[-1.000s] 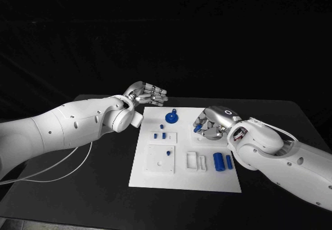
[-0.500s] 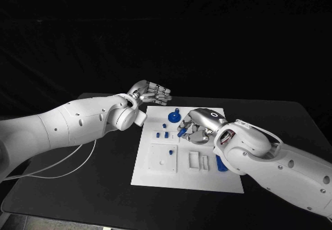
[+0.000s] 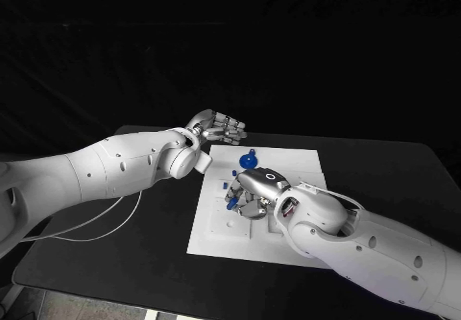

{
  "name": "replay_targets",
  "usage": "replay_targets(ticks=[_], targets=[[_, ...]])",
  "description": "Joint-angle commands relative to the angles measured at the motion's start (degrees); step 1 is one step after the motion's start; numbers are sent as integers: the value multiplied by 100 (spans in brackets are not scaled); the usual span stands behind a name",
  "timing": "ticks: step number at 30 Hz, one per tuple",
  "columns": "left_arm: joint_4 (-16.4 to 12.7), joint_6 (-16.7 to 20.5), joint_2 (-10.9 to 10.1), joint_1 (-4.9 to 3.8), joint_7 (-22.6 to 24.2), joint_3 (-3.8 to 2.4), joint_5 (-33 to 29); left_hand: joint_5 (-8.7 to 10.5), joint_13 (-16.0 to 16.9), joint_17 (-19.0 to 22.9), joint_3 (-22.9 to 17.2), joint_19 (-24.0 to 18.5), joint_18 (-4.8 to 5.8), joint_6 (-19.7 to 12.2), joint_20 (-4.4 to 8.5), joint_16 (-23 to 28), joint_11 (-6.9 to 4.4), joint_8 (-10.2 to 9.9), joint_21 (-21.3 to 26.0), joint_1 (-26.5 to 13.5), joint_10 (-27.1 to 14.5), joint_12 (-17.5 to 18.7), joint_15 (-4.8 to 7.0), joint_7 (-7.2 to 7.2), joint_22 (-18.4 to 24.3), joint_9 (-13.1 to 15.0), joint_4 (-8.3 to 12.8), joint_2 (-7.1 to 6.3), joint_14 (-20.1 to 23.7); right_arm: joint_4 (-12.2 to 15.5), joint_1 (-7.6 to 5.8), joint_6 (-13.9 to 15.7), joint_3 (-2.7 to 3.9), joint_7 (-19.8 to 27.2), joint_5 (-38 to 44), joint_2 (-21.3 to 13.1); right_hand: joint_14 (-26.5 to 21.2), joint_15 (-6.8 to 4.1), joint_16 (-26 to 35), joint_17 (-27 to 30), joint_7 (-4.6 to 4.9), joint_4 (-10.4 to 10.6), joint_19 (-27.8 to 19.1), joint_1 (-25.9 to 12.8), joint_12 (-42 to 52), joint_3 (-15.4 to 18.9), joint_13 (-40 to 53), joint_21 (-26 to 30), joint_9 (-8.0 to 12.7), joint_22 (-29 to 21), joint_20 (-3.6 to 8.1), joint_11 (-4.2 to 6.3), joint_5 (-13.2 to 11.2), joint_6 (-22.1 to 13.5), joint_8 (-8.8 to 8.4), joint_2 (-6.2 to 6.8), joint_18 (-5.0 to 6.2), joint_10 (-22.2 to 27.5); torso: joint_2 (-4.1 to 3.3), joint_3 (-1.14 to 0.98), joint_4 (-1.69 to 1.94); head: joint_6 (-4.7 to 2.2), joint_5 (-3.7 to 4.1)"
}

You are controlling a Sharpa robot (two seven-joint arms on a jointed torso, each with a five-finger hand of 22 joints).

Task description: Assemble the parts on the task board

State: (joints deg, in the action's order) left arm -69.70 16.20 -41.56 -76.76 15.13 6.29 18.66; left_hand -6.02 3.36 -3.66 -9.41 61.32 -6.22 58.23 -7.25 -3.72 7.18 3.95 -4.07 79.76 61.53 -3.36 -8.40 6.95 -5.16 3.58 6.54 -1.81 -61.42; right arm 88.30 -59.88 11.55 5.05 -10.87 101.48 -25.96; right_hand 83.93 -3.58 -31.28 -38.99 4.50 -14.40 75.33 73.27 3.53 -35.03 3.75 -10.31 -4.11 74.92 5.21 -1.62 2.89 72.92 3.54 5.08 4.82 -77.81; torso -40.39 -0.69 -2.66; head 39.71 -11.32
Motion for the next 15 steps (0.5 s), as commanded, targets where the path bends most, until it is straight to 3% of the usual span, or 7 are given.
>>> replay_targets(ticks=[1, 7, 15], targets=[[-12, -73, 19, -8, 35, -6, -51, -11, -2, 3, -25, 29, 25, 4, -7, 25, 17, 10, -33, 25, -9, 4, 47, 53, 5, -1, -22, 40, 12, -42, 22, -147, -49, 31, 284, 63, 76, -27, -14, -4, 4, -29, 35, 19, 13, 2, 10, 19, -161, 97, -15, 37, 12, 16, 13, -64, 96, -81, -3, -1, 2, 28, -38], [-24, -84, 32, -8, 31, -6, -52, -11, -2, 3, -25, 29, 25, 4, -7, 25, 17, 10, -33, 25, -9, 4, 47, 53, 5, -1, -22, 40, 12, -122, 39, -214, -190, 13, 379, 139, 74, -26, -14, -4, 2, -44, 32, 10, 14, -11, 11, 16, -166, 101, -16, 38, 22, 20, 14, -61, 97, -86, -5, 0, 6, 51, -48], [-19, -107, 34, -8, 14, -6, -53, -11, -2, 3, -25, 29, 25, 4, -7, 25, 17, 10, -33, 25, -9, 4, 47, 53, 5, -1, -22, 40, 12, -95, 46, -314, -244, -8, 437, 111, 72, -25, -15, -4, 1, -58, 23, -5, 14, -26, 12, 12, -172, 105, -19, 38, 32, 23, 14, -61, 98, -88, 4, -13, -4, 72, -49]])
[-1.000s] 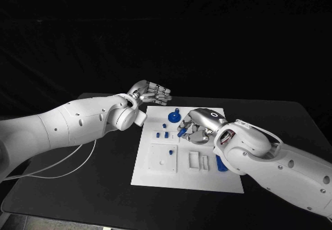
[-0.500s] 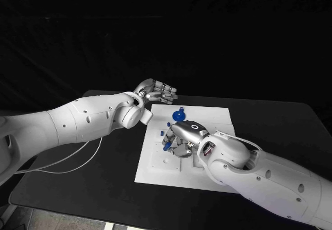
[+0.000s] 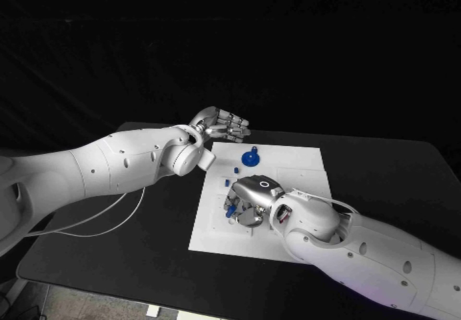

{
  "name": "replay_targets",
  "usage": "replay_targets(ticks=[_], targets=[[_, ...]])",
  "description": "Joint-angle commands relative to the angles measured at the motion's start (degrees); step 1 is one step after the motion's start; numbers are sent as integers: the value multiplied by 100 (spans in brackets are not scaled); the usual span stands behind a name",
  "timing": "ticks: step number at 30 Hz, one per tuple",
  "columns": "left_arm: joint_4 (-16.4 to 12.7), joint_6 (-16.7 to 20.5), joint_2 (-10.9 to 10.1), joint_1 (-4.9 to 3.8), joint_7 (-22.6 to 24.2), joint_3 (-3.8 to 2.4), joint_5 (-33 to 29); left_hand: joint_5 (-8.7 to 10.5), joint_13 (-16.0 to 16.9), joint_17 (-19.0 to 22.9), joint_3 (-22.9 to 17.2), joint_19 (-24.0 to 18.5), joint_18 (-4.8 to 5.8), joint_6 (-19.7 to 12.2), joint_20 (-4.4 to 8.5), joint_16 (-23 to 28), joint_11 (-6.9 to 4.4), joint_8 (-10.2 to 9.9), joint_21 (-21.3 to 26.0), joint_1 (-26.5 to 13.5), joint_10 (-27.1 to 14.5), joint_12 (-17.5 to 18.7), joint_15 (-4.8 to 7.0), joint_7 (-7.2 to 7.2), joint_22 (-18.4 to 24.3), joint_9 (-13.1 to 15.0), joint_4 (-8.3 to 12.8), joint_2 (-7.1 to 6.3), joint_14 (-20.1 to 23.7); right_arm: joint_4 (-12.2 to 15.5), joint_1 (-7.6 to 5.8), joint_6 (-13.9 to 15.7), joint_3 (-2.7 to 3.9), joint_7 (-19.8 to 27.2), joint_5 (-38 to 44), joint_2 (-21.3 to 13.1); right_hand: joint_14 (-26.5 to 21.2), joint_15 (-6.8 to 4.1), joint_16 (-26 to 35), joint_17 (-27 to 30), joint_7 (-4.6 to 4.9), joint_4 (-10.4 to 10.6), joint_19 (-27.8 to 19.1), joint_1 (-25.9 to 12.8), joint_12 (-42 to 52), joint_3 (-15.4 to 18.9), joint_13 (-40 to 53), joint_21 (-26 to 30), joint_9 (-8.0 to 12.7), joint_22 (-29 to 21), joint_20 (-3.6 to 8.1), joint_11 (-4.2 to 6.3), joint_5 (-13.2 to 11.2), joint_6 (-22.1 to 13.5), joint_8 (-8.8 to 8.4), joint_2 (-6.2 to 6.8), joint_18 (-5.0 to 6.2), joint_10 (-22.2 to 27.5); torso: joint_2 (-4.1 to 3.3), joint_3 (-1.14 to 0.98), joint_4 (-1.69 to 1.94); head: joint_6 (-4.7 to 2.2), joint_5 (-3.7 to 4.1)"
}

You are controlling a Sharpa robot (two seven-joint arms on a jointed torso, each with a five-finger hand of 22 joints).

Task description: Assemble the parts on the task board

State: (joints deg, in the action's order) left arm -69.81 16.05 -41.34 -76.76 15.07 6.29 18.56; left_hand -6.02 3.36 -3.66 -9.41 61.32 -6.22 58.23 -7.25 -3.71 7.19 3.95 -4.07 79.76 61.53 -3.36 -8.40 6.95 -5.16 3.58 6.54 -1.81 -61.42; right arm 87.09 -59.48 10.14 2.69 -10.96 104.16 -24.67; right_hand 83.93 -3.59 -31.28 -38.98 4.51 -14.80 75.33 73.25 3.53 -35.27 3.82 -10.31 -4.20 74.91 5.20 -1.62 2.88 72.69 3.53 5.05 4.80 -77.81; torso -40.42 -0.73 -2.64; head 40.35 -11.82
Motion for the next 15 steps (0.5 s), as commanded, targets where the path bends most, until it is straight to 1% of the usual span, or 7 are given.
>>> replay_targets(ticks=[1, 6, 13, 15], targets=[[-7, -93, 10, -7, 19, -6, -43, -11, -2, 3, -25, 29, 24, 4, -7, 25, 17, 10, -33, 25, -9, 4, 47, 53, 6, -1, -22, 40, 12, 35, 8, -186, -11, -3, 173, -30, 72, -25, -15, -5, 0, -18, 24, -3, 14, -3, 5, 12, -162, 106, -18, 37, 33, 46, 15, -57, 100, -88, 6, -9, -6, 8, 1], [0, -98, 1, -7, 14, -6, -44, -11, -2, 3, -25, 29, 24, 4, -7, 25, 17, 10, -33, 25, -9, 4, 47, 53, 6, -1, -22, 40, 12, 99, 22, -260, -19, -19, 189, -103, 73, -26, -17, -5, -1, -35, 19, -19, 14, -11, 6, 0, -168, 110, -18, 38, 33, 48, 14, -56, 101, -93, 5, -13, -18, 25, -27], [12, -104, -1, -7, 10, -5, -44, -13, -2, 3, -29, 30, 24, 5, -6, 24, 18, 10, -32, 24, -12, 4, 47, 58, 11, -1, -22, 44, 15, 194, 50, -316, -22, -30, 202, -175, 72, -28, -18, -5, -1, -45, 18, -27, 15, -3, 6, -7, -174, 106, -17, 40, 33, 50, 14, -64, 100, -99, 3, -16, -16, 43, -52], [16, -106, -2, -7, 9, -5, -44, -13, -2, 3, -29, 30, 24, 5, -6, 24, 18, 10, -32, 24, -12, 4, 47, 58, 11, -1, -22, 44, 15, 215, 62, -321, -23, -35, 215, -190, 72, -28, -18, -5, -1, -45, 18, -27, 15, -3, 6, -7, -174, 106, -17, 40, 33, 50, 14, -64, 100, -99, 2, -14, -14, 46, -53]])
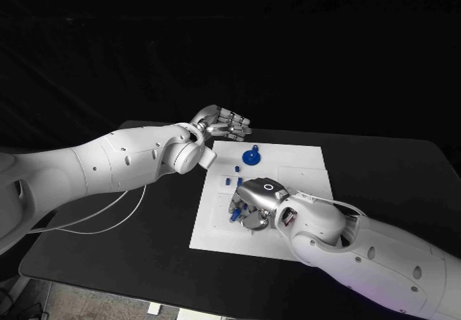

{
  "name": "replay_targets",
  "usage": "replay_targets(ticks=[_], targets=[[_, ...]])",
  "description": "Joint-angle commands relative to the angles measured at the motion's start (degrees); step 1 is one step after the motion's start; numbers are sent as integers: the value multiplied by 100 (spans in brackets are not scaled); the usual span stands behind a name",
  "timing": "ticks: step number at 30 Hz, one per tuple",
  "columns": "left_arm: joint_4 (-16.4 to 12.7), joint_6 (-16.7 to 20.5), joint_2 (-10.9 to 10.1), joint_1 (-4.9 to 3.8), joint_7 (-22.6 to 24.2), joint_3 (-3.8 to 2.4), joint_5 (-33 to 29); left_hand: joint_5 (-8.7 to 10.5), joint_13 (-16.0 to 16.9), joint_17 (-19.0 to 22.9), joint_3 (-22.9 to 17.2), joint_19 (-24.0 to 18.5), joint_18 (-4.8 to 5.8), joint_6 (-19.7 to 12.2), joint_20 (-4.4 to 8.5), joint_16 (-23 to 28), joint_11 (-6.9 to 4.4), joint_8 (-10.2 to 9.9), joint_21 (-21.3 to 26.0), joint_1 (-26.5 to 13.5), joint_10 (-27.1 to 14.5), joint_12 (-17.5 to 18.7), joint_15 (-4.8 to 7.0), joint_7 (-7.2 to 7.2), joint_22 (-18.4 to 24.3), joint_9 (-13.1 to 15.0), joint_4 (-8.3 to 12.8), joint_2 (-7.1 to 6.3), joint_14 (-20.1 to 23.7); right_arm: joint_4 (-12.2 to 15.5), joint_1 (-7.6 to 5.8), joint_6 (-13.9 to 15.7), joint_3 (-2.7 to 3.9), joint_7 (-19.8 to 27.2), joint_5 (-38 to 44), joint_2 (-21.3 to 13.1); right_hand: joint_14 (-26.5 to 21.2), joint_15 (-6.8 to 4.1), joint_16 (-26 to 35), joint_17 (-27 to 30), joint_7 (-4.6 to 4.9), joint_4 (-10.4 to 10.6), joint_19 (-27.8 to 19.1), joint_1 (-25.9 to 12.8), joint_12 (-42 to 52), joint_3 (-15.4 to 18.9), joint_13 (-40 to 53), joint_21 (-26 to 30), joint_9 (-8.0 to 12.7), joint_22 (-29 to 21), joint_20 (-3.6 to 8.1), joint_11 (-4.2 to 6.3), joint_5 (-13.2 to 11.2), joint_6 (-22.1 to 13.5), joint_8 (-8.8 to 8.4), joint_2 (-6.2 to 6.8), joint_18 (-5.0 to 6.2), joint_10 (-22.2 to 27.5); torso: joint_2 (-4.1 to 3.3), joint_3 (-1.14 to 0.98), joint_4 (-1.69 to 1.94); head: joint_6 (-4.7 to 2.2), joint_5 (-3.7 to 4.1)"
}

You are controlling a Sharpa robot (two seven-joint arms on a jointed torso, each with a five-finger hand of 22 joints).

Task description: Assemble the parts on the task board

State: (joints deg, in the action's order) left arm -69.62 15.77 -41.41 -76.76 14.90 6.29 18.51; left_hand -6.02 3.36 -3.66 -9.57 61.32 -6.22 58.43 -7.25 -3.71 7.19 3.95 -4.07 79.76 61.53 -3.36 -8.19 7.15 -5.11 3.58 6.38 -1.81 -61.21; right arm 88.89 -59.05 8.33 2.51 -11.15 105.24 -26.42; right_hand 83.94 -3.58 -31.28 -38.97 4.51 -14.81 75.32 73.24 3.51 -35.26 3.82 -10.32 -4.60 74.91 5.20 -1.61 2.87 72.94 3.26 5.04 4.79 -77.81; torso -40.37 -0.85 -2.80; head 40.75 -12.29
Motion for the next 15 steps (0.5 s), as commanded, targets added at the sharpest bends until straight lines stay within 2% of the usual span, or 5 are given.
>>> replay_targets(ticks=[1, 8, 15], targets=[[0, -78, 4, -7, 24, -5, -39, -13, -2, 3, -13, 30, 24, -15, -6, 24, 18, 10, -32, 24, -12, 4, 26, 38, 5, -1, -6, 44, -6, 39, 24, -144, -5, -17, 111, -20, 71, -28, -18, -5, -1, -44, 18, -26, 16, -4, 6, -6, -134, 107, -17, 40, 34, 25, 41, -63, 101, -99, -2, -3, 0, 7, -7], [9, -90, 4, -7, 15, -5, -39, -13, -2, 3, -13, 30, 24, -15, -6, 24, 18, 10, -32, 24, -12, 4, 26, 38, 5, -1, -6, 44, -6, 36, 38, -167, -5, -18, 122, -30, 71, -28, -18, -5, -1, -44, 18, -26, 16, -4, 6, -6, -134, 107, -17, 40, 34, 25, 41, -63, 101, -99, 0, 7, 3, 20, -14], [12, -95, 7, -6, 10, -5, -39, -13, -2, 3, -13, 30, 24, -15, -6, 24, 18, 10, -32, 24, -12, 4, 26, 38, 5, -1, -6, 44, -6, 36, 46, -164, -5, -17, 125, -4, 71, -28, -18, -5, -1, -44, 18, -26, 16, -4, 6, -6, -134, 107, -17, 40, 34, 25, 41, -63, 101, -99, 0, 6, 2, 24, -16]])
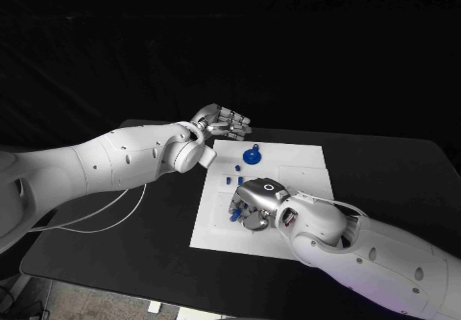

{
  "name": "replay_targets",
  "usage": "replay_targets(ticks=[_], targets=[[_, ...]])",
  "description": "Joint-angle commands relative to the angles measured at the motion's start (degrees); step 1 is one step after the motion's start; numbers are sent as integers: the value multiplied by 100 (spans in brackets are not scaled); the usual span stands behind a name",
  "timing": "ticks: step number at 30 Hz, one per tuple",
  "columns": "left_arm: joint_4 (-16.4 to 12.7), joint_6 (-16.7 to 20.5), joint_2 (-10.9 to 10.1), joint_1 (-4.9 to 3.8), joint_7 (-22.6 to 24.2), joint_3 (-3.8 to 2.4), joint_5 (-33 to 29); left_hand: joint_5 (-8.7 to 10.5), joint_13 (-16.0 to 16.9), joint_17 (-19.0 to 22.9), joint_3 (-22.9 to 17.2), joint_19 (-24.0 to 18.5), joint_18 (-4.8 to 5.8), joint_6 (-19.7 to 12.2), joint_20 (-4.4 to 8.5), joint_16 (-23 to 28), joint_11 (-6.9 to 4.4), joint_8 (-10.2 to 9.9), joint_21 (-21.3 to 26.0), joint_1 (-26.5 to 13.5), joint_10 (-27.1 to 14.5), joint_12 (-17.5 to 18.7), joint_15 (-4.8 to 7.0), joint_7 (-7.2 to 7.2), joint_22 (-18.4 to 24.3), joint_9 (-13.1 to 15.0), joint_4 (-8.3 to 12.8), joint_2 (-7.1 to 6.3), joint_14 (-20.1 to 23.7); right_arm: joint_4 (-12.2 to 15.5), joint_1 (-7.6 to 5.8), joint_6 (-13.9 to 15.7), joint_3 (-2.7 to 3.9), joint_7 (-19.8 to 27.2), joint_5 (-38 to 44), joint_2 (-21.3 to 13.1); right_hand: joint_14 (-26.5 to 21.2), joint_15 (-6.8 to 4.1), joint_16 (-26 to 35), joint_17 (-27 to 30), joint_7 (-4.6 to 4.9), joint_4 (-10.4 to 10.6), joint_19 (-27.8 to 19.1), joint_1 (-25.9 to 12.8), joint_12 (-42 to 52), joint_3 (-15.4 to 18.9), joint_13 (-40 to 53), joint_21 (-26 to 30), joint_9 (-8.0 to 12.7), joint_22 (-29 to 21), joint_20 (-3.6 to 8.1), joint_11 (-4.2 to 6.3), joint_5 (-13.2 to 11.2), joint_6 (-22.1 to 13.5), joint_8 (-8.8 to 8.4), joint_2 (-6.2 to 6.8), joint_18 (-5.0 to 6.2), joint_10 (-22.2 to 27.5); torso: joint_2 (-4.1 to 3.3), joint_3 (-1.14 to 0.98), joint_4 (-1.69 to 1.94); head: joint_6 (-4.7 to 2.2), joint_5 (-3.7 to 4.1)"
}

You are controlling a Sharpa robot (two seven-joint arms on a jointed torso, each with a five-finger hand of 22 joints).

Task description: Assemble the parts on the task board

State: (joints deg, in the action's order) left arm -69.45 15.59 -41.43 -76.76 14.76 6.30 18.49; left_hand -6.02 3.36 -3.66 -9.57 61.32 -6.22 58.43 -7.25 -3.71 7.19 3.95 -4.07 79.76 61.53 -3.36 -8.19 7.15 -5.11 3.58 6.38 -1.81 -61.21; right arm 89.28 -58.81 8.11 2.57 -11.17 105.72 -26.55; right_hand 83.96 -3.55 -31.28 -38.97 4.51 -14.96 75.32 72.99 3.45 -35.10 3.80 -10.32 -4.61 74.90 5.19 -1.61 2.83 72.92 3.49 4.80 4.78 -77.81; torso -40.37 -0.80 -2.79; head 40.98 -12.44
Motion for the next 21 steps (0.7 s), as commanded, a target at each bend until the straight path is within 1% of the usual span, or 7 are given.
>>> replay_targets(ticks=[1, 7, 10, 15, 21], targets=[[-6, -78, 10, -6, 23, -6, -37, -13, -2, 3, -13, 30, 24, -15, -7, 24, 18, 10, -32, 24, -12, 4, 26, 38, 6, -1, -6, 44, -6, -5, 22, -138, -12, -18, 87, 13, 69, -31, -18, -6, -1, -29, 18, -1, 23, -19, 8, -6, -133, 107, -16, 39, 39, 28, 18, -39, 101, -98, 0, 1, 1, 1, -1], [-12, -78, 11, -6, 21, -6, -37, -10, -2, 3, -5, 29, 24, -20, -9, 25, 21, 10, -30, 21, -16, 3, 27, 42, 11, -1, -12, 40, -1, -58, 25, -86, -12, -50, 167, 56, 69, -32, -21, -6, -3, -50, 20, -7, 22, -13, 8, -9, -141, 100, -14, 40, 37, 30, 18, -51, 102, -100, 1, 9, 2, 0, 17], [-14, -79, 11, -6, 17, -6, -37, -10, -2, 3, -5, 29, 24, -20, -9, 25, 21, 10, -30, 20, -16, 3, 27, 42, 11, -1, -12, 40, -1, -71, 25, -51, -12, -58, 181, 73, 69, -32, -21, -6, -3, -50, 20, -7, 22, -13, 8, -9, -141, 100, -14, 40, 37, 30, 18, -51, 102, -100, -2, 4, 2, 2, 13], [-14, -79, 12, -6, 14, -6, -37, -10, -2, 3, -5, 29, 24, -20, -9, 25, 21, 10, -30, 20, -16, 3, 27, 42, 11, -1, -12, 40, -1, -70, 25, -41, -12, -58, 191, 96, 69, -32, -21, -6, -3, -50, 20, -7, 22, -13, 8, -9, -141, 100, -14, 40, 37, 30, 18, -51, 102, -100, 0, 8, 7, 7, 19], [-17, -87, 9, -6, 9, -5, -37, -10, -2, 3, -5, 29, 24, -20, -9, 25, 21, 10, -30, 20, -16, 3, 27, 42, 11, -1, -12, 40, -1, -82, 25, -91, -12, -80, 230, 105, 68, -33, -23, -7, -3, -53, 20, -7, 22, -14, 8, -10, -143, 100, -14, 40, 39, 31, 18, -49, 102, -101, 2, 8, 4, 9, 21]])
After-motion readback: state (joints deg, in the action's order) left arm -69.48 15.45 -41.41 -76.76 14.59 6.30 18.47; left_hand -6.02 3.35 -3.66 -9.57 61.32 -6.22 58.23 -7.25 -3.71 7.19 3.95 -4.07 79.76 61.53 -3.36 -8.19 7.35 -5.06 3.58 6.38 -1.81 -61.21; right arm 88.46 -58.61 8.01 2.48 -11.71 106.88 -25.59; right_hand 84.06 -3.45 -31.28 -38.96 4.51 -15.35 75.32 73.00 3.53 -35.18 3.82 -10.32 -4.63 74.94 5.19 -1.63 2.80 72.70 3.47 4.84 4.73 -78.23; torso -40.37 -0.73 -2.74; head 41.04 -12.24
